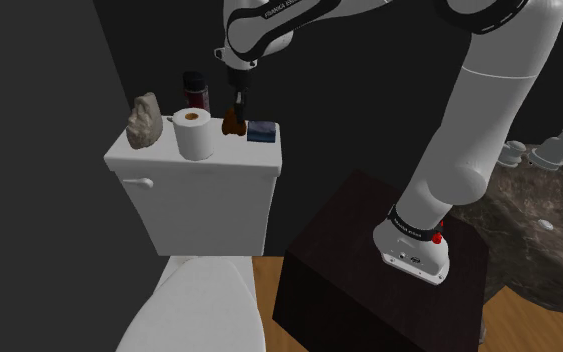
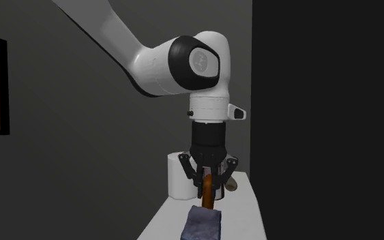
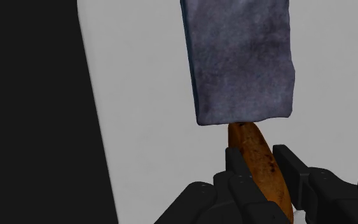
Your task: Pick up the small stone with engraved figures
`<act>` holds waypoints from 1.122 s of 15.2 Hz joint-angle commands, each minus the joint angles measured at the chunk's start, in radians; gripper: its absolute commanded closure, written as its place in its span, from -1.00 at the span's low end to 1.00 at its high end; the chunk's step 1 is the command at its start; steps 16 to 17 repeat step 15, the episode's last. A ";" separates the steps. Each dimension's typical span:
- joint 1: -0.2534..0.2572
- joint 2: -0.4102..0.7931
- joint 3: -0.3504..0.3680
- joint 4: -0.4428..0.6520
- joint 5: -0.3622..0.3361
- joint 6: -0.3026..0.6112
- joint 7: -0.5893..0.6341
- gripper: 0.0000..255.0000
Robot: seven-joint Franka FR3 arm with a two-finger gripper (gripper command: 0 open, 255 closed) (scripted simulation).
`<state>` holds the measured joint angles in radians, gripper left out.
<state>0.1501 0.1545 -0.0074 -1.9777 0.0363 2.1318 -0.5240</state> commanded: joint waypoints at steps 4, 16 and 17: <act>0.000 -0.025 0.000 0.034 -0.001 -0.059 0.003 1.00; 0.000 -0.059 0.000 0.116 -0.004 -0.175 0.007 1.00; 0.000 -0.059 0.000 0.116 -0.004 -0.175 0.007 1.00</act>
